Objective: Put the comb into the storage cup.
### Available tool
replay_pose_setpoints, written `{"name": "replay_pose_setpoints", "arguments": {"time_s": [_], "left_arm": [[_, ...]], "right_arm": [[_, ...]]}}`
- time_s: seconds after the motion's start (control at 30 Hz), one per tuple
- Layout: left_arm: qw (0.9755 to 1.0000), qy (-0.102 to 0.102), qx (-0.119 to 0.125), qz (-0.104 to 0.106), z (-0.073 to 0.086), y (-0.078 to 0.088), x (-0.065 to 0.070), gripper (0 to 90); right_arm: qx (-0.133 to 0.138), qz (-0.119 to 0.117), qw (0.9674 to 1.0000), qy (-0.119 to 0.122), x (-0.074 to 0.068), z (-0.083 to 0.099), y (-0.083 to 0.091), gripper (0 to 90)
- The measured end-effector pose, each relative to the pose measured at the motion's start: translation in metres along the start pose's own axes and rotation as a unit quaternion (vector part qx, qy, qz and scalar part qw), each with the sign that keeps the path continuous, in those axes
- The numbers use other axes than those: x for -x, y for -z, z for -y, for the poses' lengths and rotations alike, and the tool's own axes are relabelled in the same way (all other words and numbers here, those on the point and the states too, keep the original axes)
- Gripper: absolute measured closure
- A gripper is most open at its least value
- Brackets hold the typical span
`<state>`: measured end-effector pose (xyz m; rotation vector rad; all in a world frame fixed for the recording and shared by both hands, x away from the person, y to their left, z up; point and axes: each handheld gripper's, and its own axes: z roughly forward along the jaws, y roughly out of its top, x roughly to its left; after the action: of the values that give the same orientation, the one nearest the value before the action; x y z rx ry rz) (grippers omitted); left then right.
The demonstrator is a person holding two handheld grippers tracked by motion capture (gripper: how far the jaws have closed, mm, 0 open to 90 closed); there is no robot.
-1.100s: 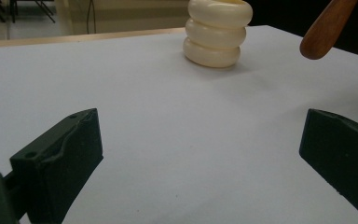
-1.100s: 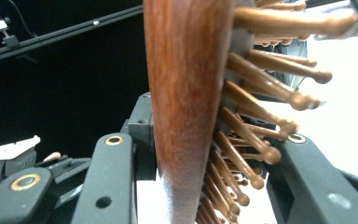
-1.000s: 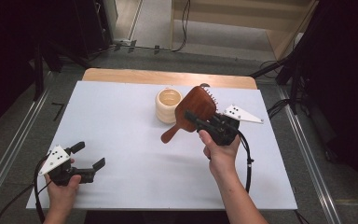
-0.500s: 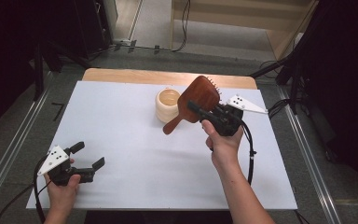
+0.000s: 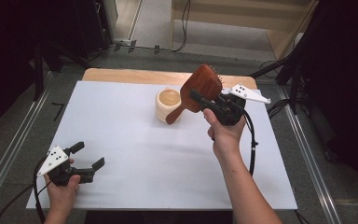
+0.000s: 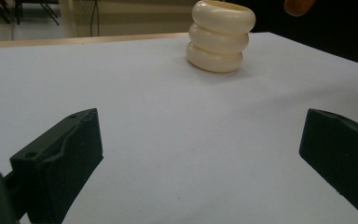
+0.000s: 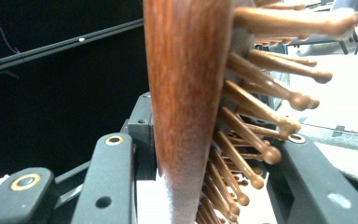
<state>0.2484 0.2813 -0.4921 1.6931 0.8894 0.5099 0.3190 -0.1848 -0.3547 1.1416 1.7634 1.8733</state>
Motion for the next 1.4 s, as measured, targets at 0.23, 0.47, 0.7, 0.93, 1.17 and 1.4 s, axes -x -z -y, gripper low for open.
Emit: {"name": "replay_pose_setpoints", "arguments": {"time_s": [0.23, 0.47, 0.7, 0.93, 1.17, 1.4], "left_arm": [[1.0000, -0.003, 0.003, 0.002, 0.000, 0.001, 0.000, 0.0], [1.0000, -0.004, 0.008, 0.000, 0.000, 0.002, 0.001, 0.0], [0.9999, -0.006, 0.008, -0.001, 0.000, 0.002, 0.001, 0.0], [0.9999, -0.011, 0.008, -0.001, 0.000, 0.002, 0.002, 0.0], [0.9999, -0.013, 0.009, -0.003, 0.000, 0.002, 0.003, 0.0], [0.9999, -0.012, 0.010, -0.002, 0.000, 0.002, 0.003, 0.0]], "right_arm": [[0.004, 0.006, 1.0000, -0.002, 0.004, -0.007, -0.007, 55.4], [0.004, 0.015, 0.9999, 0.000, 0.011, -0.009, -0.015, 55.4], [0.003, 0.021, 0.9998, -0.005, 0.018, -0.010, -0.022, 55.4], [0.002, 0.025, 0.9997, -0.008, 0.024, -0.012, -0.028, 55.4], [0.003, 0.033, 0.9994, -0.011, 0.030, -0.015, -0.034, 55.4], [0.005, 0.037, 0.9993, -0.006, 0.035, -0.016, -0.040, 55.4]]}}
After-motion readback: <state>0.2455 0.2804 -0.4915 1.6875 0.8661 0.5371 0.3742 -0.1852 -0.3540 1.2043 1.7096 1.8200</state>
